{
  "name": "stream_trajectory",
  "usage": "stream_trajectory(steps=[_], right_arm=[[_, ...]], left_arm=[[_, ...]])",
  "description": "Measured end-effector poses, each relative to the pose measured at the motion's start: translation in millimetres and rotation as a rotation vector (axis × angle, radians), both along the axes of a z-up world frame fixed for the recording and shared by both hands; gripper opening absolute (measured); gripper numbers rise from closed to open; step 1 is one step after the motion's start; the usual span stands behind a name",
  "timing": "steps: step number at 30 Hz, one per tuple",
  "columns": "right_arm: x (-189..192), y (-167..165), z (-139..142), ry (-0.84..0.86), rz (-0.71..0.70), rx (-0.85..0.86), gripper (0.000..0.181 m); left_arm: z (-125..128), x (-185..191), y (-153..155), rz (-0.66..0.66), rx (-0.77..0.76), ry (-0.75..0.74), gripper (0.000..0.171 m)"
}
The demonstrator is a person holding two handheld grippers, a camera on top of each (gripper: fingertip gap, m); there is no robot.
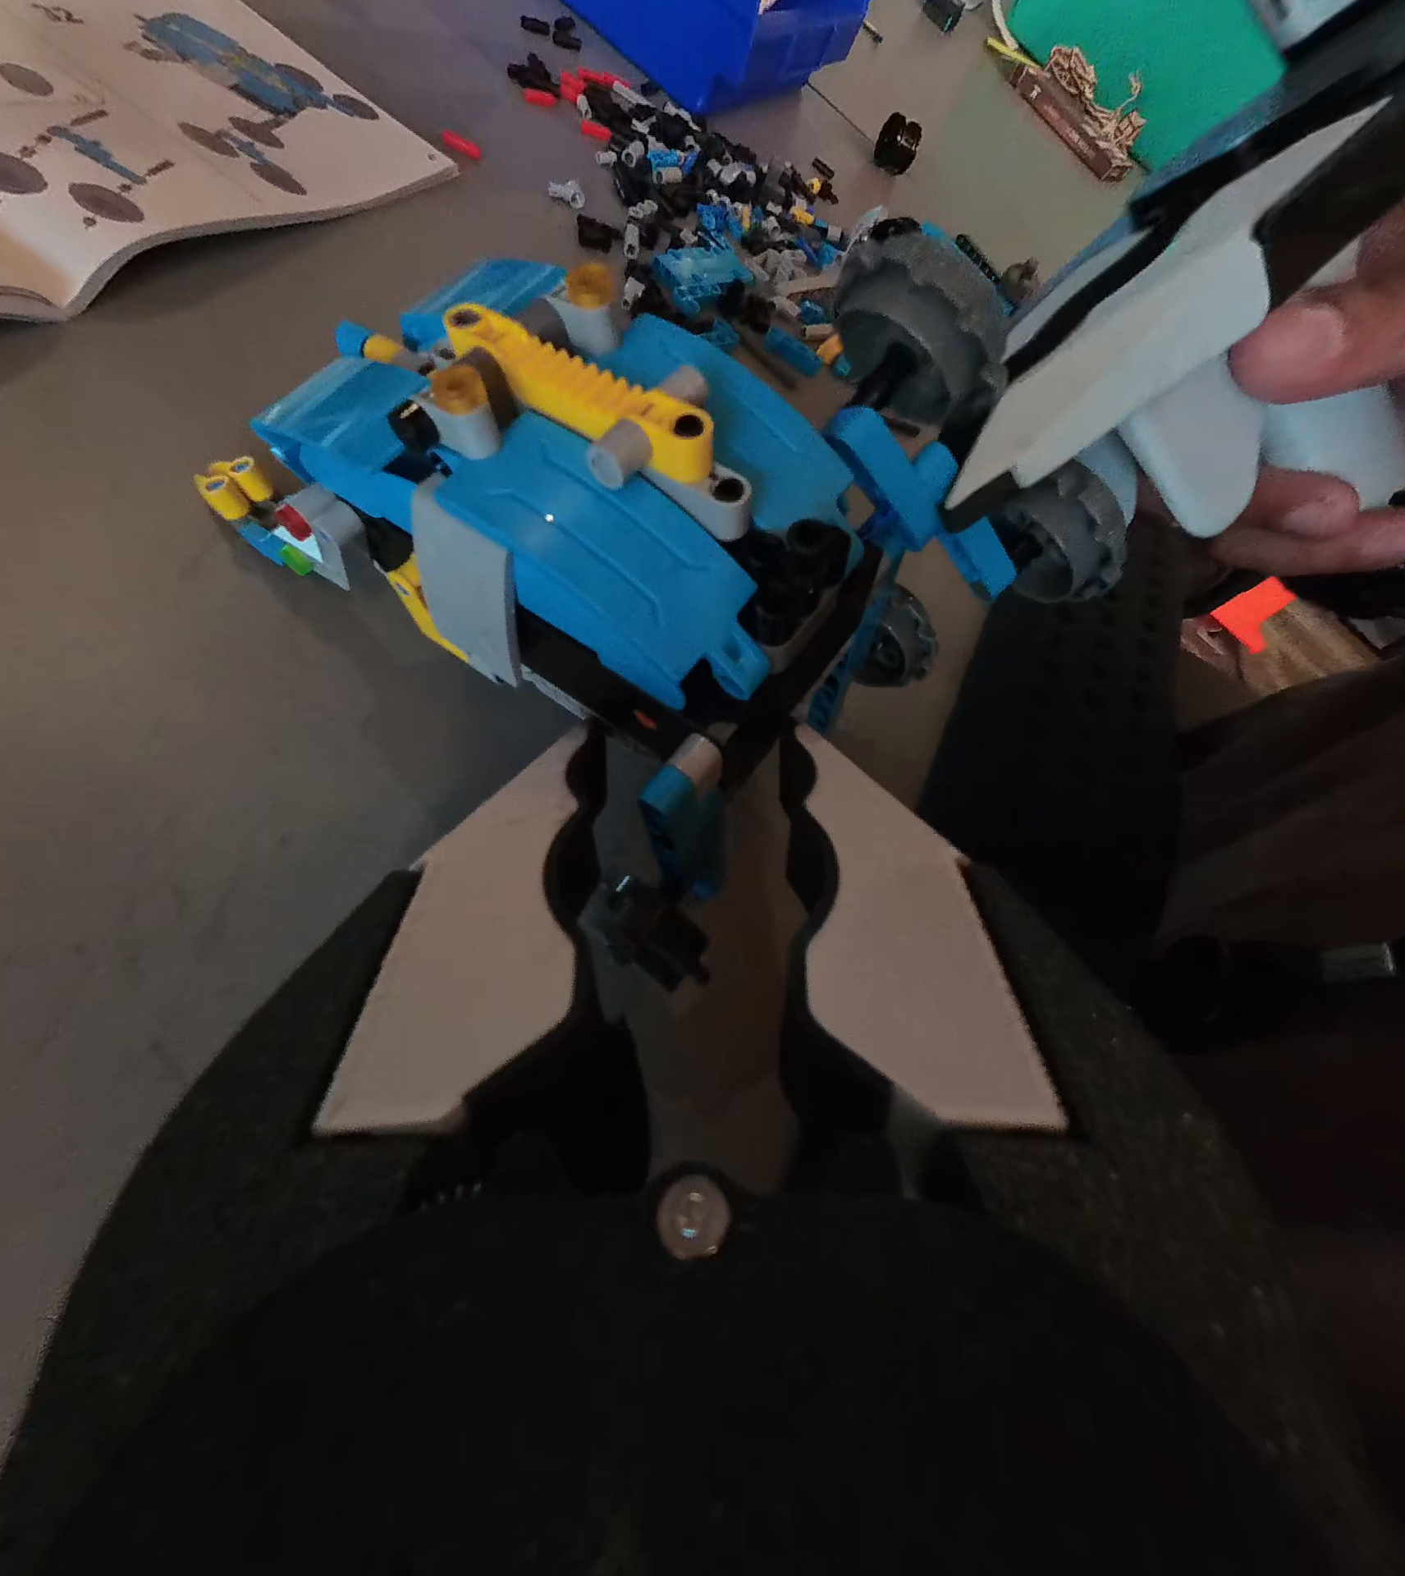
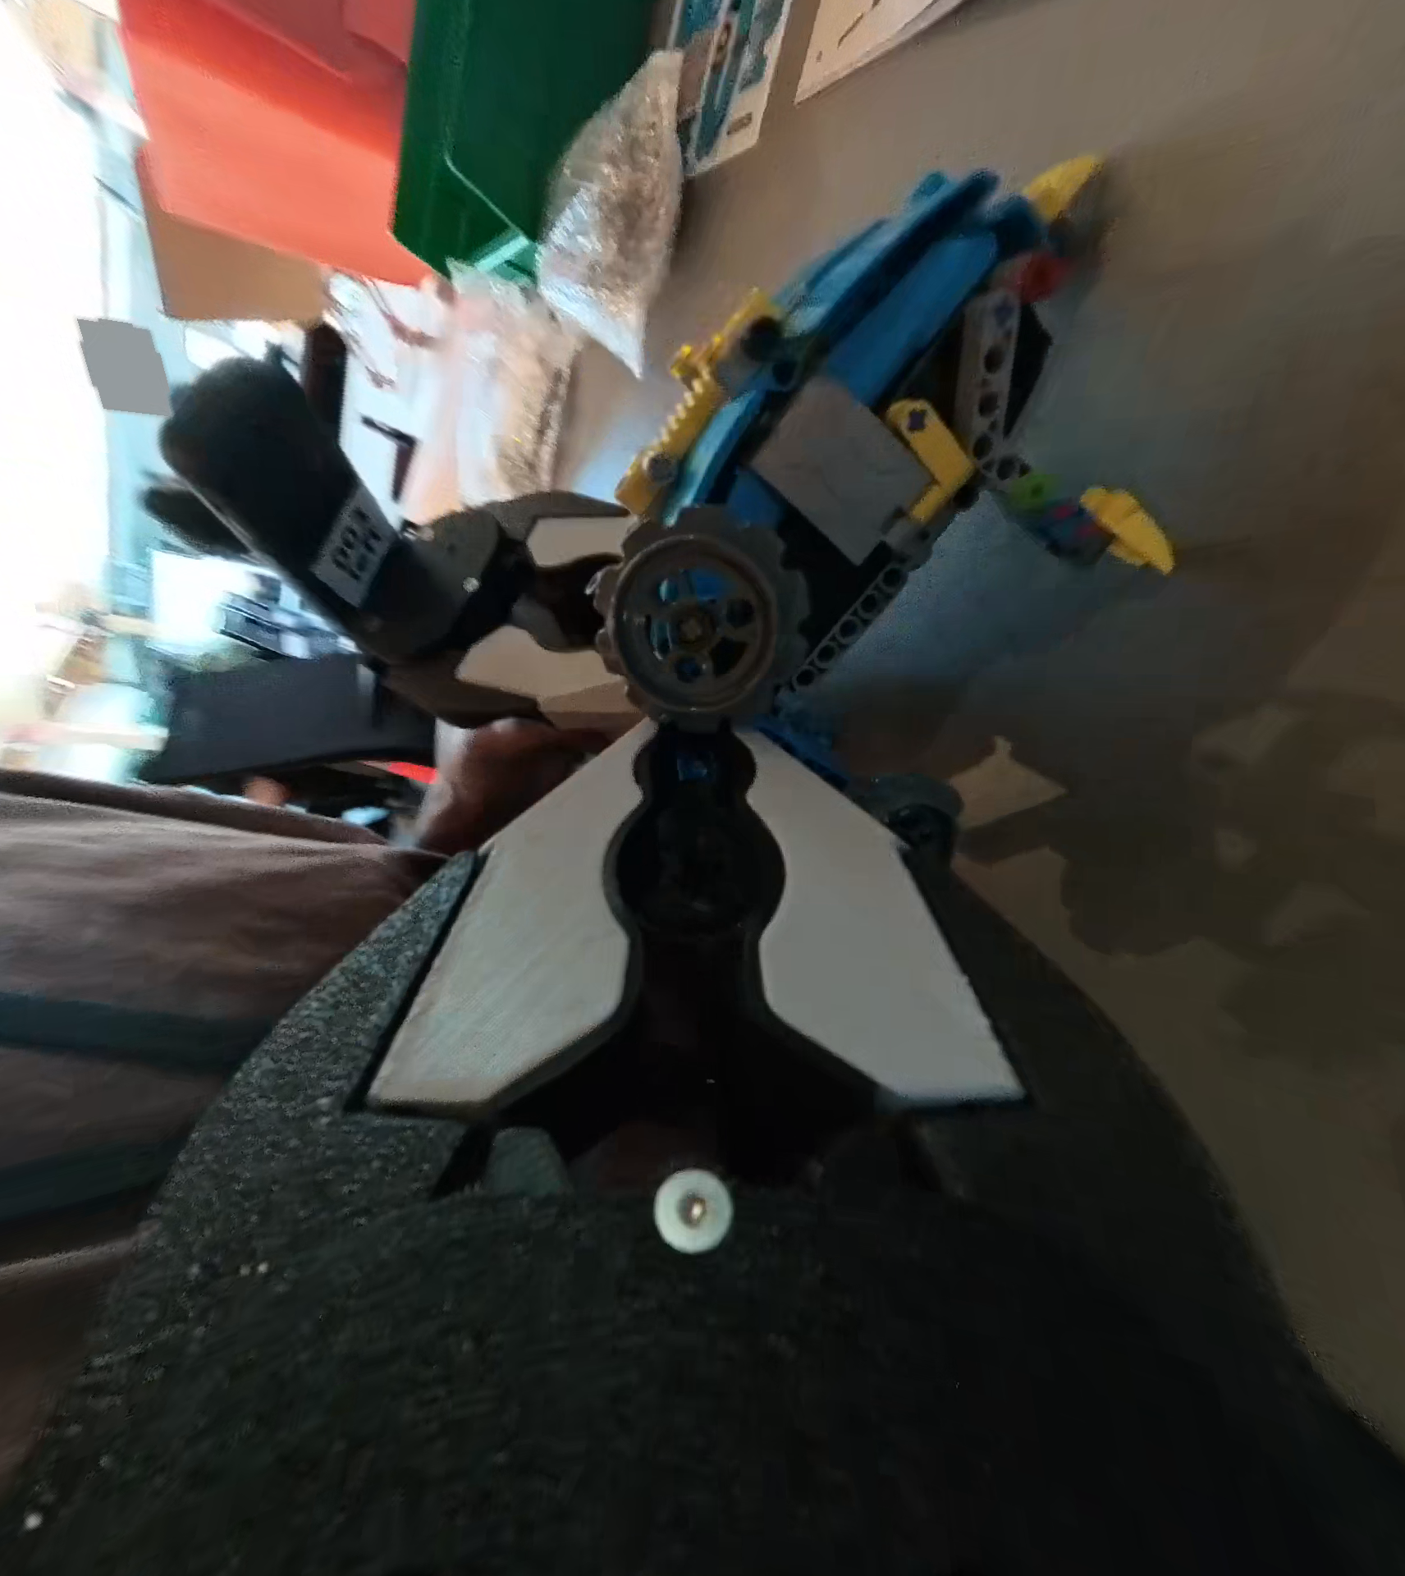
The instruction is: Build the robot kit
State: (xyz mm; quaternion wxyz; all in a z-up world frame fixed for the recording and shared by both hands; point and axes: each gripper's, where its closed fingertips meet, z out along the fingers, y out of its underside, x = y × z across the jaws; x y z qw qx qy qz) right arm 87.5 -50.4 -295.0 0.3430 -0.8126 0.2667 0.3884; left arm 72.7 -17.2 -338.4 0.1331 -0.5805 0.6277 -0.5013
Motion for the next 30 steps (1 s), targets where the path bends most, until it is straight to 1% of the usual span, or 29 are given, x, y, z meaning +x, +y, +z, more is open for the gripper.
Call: stream_trajectory(steps=[2,3,5,10,14,16,18,20,22,24,25,26,27,28,30], right_arm=[[-1,-1,0,-0.086,0.03,-0.028,0.009],[-2,0,0,-0.085,0.03,-0.035,0.009],[-5,-1,0,0.004,0.017,-0.056,0.009],[-5,-4,-1,0.108,-0.037,-0.113,0.009],[-6,-4,-1,0.279,-0.087,-0.144,0.009],[-5,-3,0,0.26,-0.08,-0.154,0.009],[-4,-3,1,0.171,-0.031,-0.163,0.009],[1,2,8,0.015,0.035,-0.118,0.009],[4,10,25,-0.116,0.108,0.0,0.009],[9,-2,6,-0.436,0.279,-0.001,0.009],[7,-5,5,-0.578,0.365,0.11,0.009],[0,-7,11,-0.653,0.419,0.251,0.01],[-1,-7,15,-0.716,0.422,0.345,0.009],[2,-5,15,-0.767,0.405,0.371,0.01],[5,-2,9,-0.782,0.389,0.358,0.009]], left_arm=[[0,0,0,0.0,0.0,0.0,0.039],[0,-1,0,0.001,0.005,0.001,0.04],[0,-1,0,0.018,0.01,0.008,0.039],[0,-1,0,0.049,0.094,-0.013,0.038],[0,-2,0,0.054,0.1,-0.016,0.039],[0,-1,0,0.053,0.096,-0.014,0.039],[0,-1,0,0.046,0.059,-0.011,0.039],[0,-1,-1,0.022,0.037,-0.009,0.039],[0,-2,-4,-0.018,0.002,-0.01,0.039],[0,-1,-4,-0.034,-0.05,-0.006,0.039],[0,-1,-4,-0.041,-0.065,-0.006,0.038],[-1,-1,-3,-0.05,-0.072,-0.009,0.038],[-1,-1,-3,-0.06,-0.071,-0.016,0.039],[-1,-1,-3,-0.068,-0.068,-0.025,0.039],[-1,-1,-4,-0.074,-0.078,-0.037,0.039]])
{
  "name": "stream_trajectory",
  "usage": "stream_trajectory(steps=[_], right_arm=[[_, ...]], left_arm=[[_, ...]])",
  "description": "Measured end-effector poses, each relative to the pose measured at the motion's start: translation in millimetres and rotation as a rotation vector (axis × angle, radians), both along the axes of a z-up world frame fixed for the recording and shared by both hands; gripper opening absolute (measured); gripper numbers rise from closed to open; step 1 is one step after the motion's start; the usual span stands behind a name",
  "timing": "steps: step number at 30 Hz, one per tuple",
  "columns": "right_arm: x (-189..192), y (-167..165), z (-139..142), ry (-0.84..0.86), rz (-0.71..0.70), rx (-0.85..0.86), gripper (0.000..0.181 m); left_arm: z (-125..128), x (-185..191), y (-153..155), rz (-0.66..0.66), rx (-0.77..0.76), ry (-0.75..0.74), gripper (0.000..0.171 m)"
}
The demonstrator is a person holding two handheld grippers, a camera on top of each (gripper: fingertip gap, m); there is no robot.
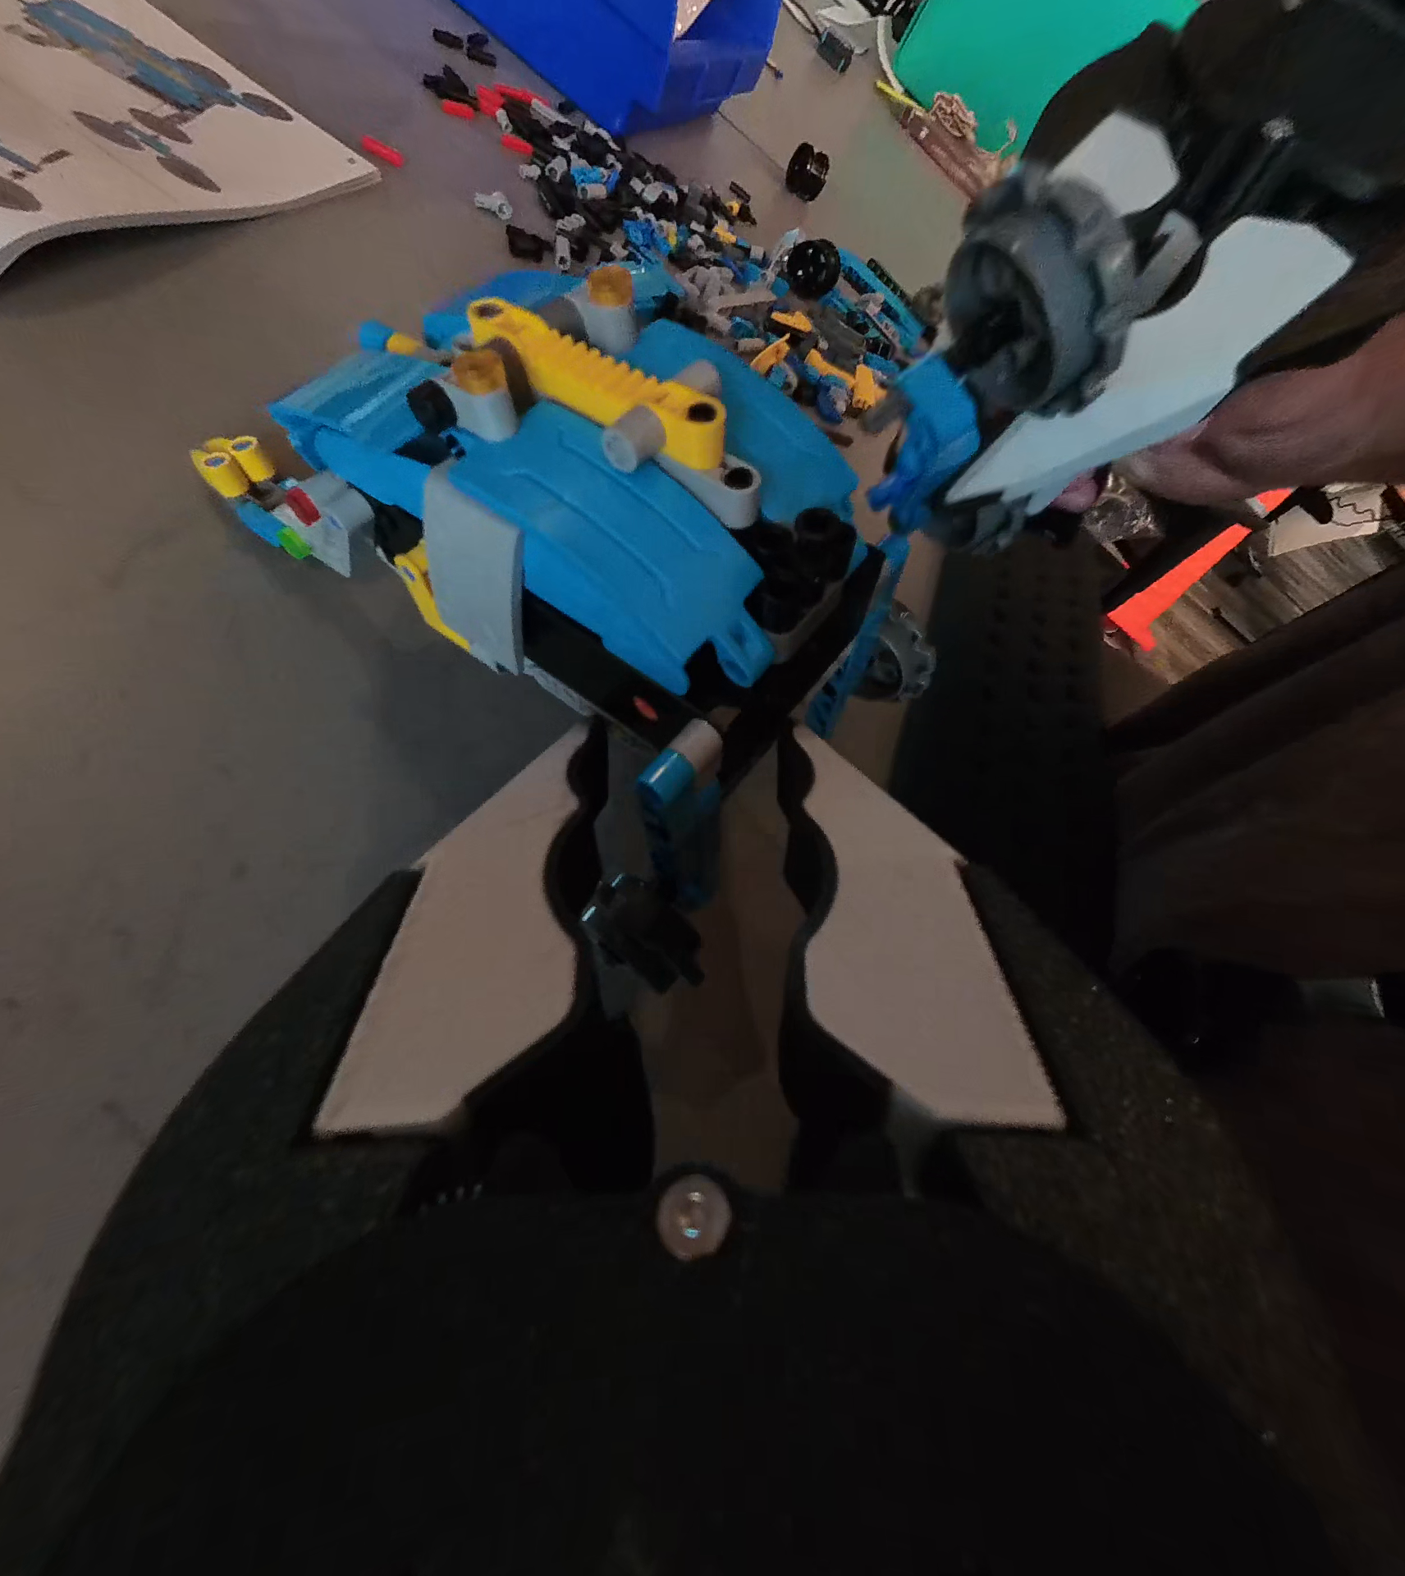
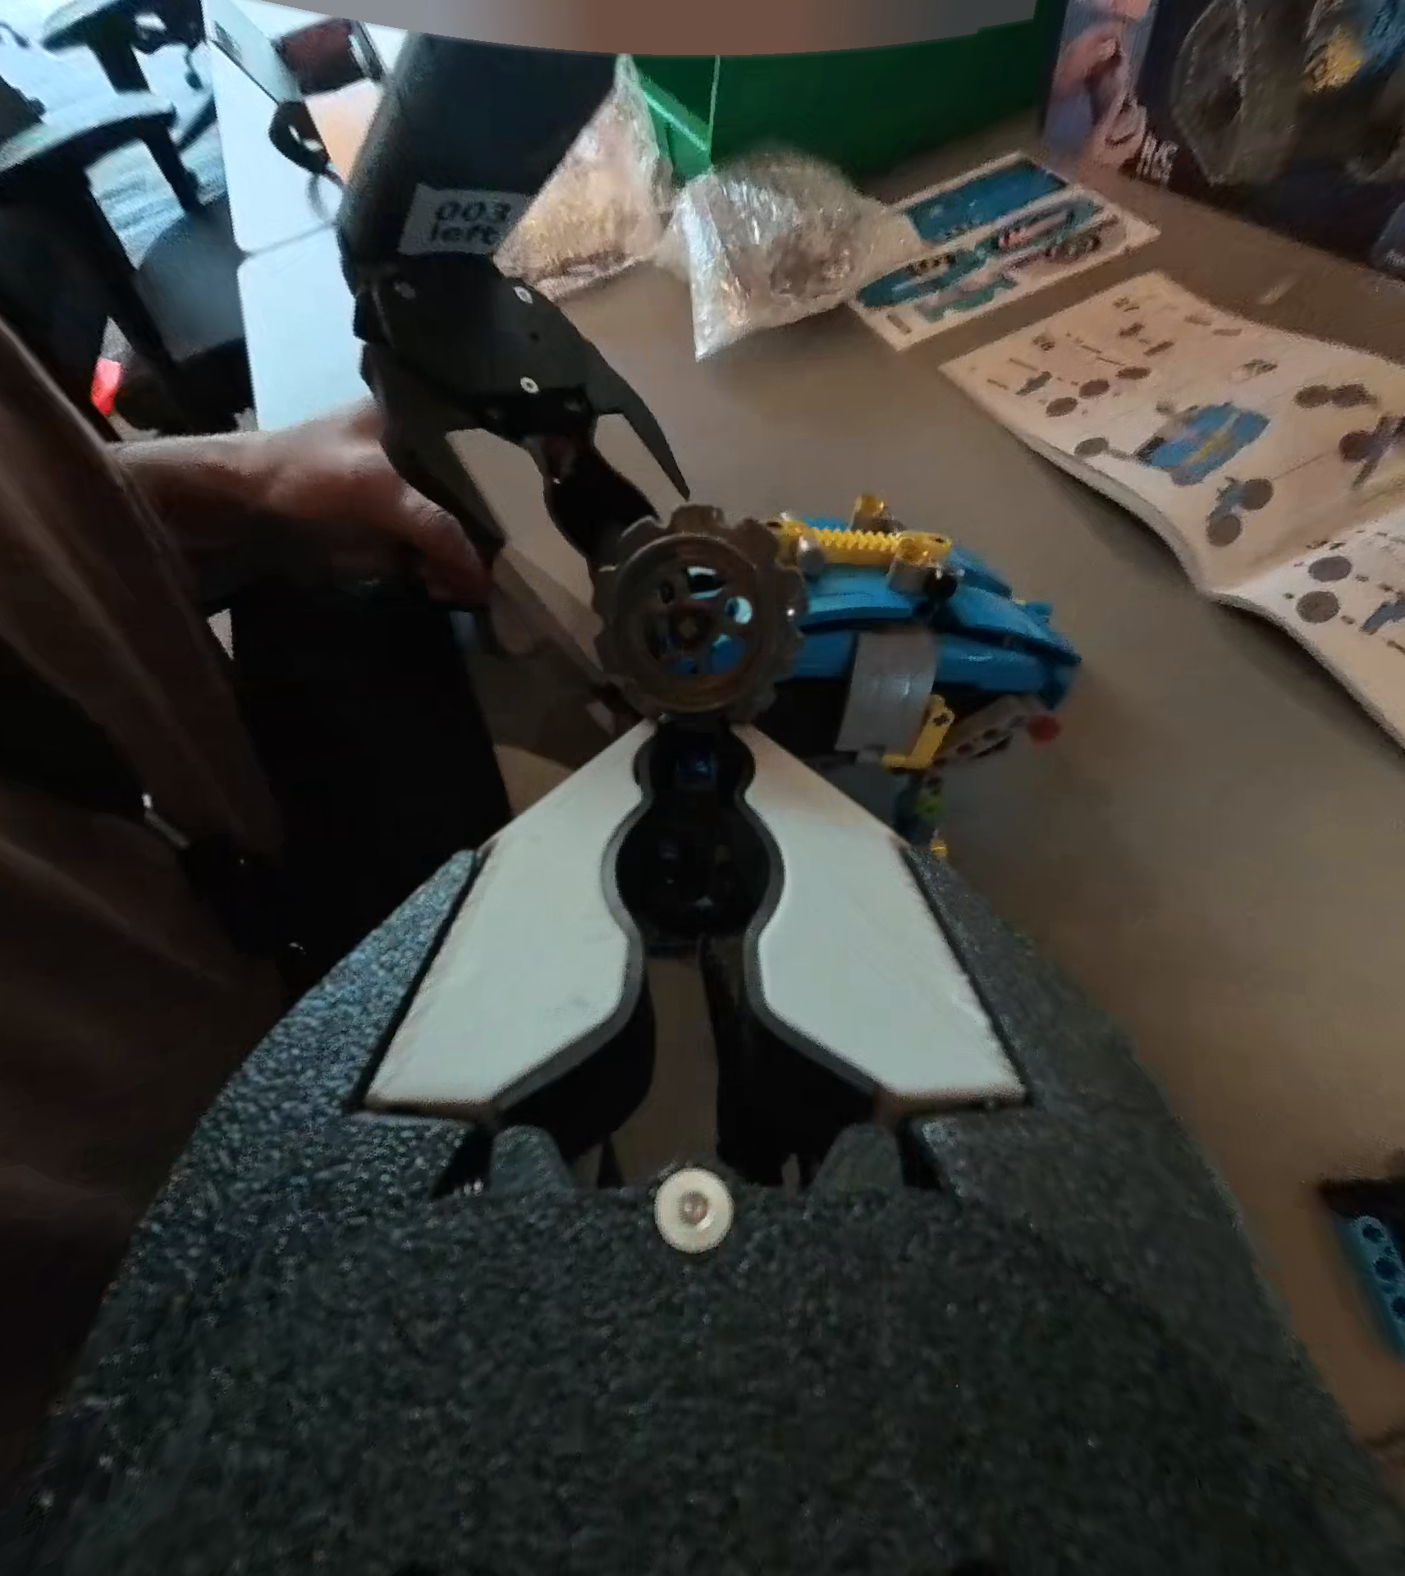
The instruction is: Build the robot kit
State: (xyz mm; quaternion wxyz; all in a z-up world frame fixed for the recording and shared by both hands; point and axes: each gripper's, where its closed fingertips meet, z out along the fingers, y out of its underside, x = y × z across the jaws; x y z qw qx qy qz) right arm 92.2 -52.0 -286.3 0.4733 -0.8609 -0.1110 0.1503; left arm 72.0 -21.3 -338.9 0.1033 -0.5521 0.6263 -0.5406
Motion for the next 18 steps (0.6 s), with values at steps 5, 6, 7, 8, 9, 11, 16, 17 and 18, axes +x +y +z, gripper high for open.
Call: stream_trajectory(steps=[5,6,7,8,9,11,16,17,18], right_arm=[[-7,-6,-6,0.283,0.003,-0.152,0.009],[-5,-5,-4,0.362,-0.023,-0.168,0.009],[-4,-5,-5,0.406,-0.035,-0.187,0.009],[-4,-5,-4,0.431,-0.045,-0.2,0.009],[-5,-4,-3,0.451,-0.063,-0.211,0.009],[-8,-4,-1,0.568,-0.131,-0.273,0.009],[-11,-8,-9,0.919,-0.425,-0.425,0.009],[-12,-8,-8,1.002,-0.458,-0.445,0.01],[-12,-8,-9,1.046,-0.483,-0.461,0.01]], left_arm=[[1,1,-2,-0.01,-0.004,-0.026,0.039],[1,0,-2,-0.009,-0.008,-0.026,0.039],[1,0,-1,-0.008,-0.006,-0.028,0.039],[1,0,-1,-0.006,0.0,-0.032,0.039],[1,0,-1,-0.003,0.009,-0.036,0.038],[1,1,0,0.012,0.036,-0.044,0.039],[2,1,0,0.053,0.157,-0.074,0.038],[2,1,0,0.06,0.173,-0.079,0.038],[2,1,1,0.067,0.188,-0.082,0.039]])
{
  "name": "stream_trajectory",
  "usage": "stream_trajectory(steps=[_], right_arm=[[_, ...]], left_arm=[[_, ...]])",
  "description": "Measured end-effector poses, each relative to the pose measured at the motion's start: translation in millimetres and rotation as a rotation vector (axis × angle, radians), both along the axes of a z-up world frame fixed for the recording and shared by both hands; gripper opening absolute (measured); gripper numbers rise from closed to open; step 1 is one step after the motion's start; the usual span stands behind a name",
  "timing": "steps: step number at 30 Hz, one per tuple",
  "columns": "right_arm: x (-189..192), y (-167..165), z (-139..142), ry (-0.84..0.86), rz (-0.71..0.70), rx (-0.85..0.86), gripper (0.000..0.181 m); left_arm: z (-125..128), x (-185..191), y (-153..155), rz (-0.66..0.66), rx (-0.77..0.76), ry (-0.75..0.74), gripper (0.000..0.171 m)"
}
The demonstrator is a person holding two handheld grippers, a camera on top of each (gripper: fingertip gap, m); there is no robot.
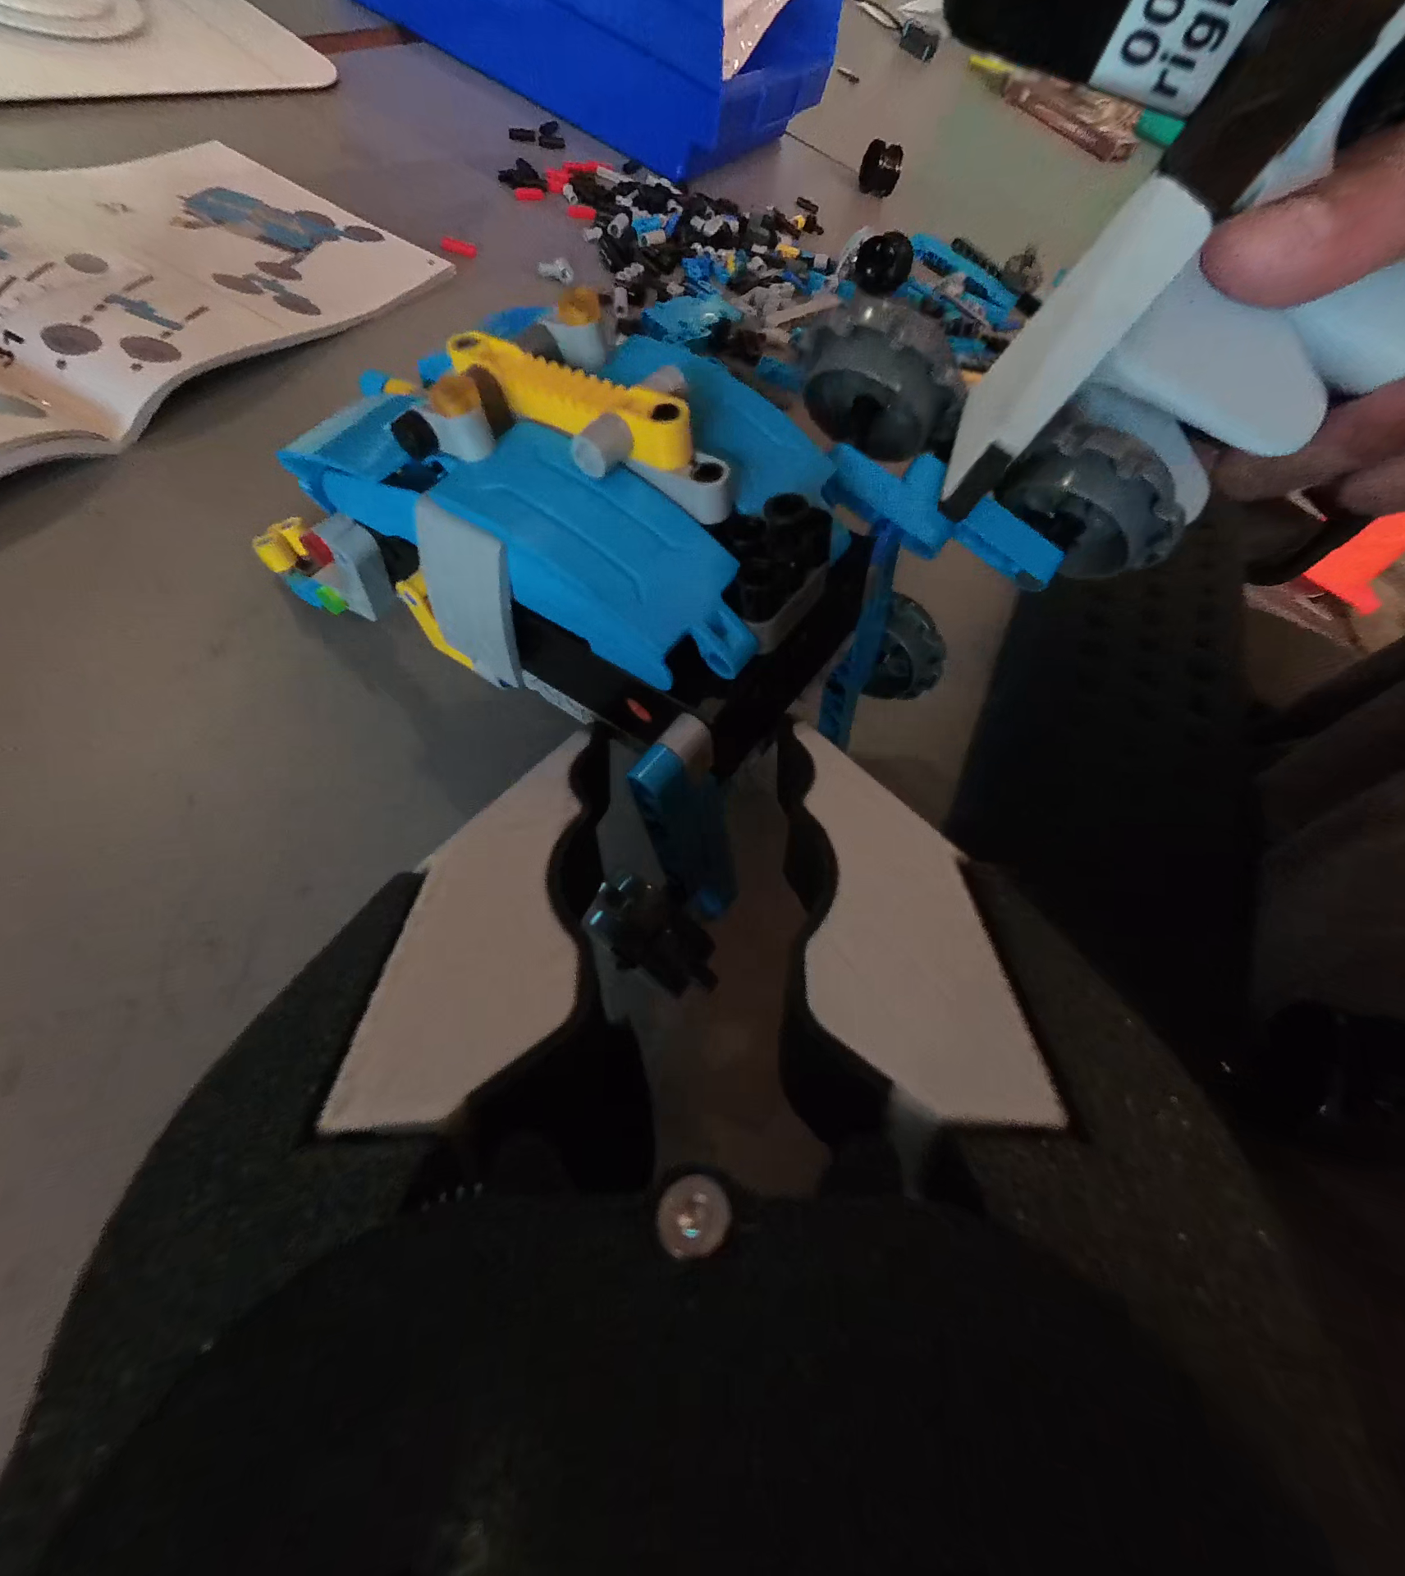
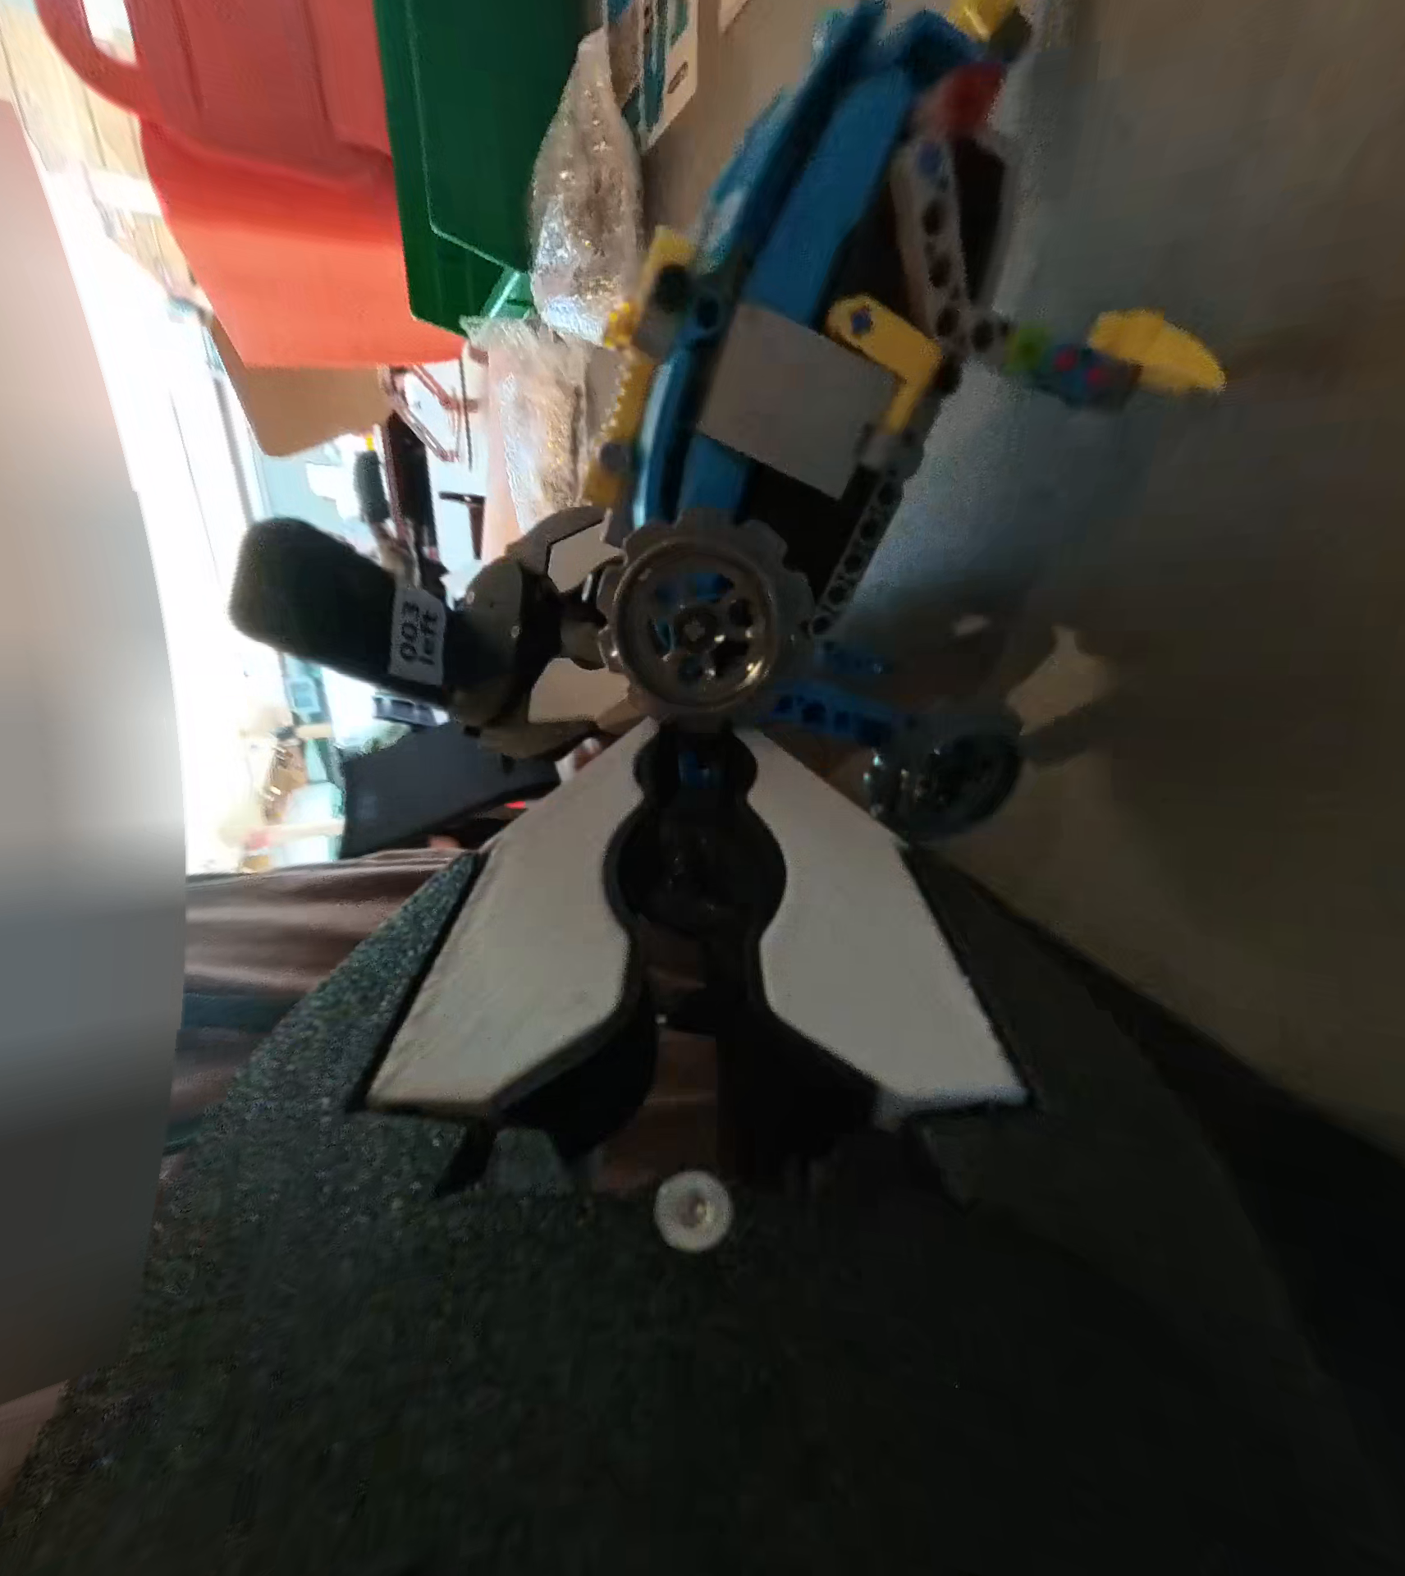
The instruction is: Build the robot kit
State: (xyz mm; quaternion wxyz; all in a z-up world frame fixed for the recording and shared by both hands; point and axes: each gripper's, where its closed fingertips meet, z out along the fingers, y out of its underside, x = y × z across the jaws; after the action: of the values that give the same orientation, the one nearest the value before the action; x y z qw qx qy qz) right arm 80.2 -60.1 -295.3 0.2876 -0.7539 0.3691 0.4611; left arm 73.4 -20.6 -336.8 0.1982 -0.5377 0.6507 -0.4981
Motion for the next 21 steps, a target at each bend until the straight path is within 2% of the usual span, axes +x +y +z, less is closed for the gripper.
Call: stream_trajectory(steps=[3,8,10,21], right_arm=[[0,0,-2,0.064,-0.036,-0.04,0.01],[1,6,-1,0.254,-0.125,-0.048,0.012],[3,8,-1,0.259,-0.141,-0.053,0.007],[1,11,1,0.369,-0.138,-0.071,0.007]], left_arm=[[0,0,2,0.017,0.04,-0.011,0.039],[0,0,6,0.03,0.006,-0.005,0.039],[0,0,6,0.033,0.02,-0.01,0.039],[-5,2,6,0.045,0.102,-0.009,0.037]])
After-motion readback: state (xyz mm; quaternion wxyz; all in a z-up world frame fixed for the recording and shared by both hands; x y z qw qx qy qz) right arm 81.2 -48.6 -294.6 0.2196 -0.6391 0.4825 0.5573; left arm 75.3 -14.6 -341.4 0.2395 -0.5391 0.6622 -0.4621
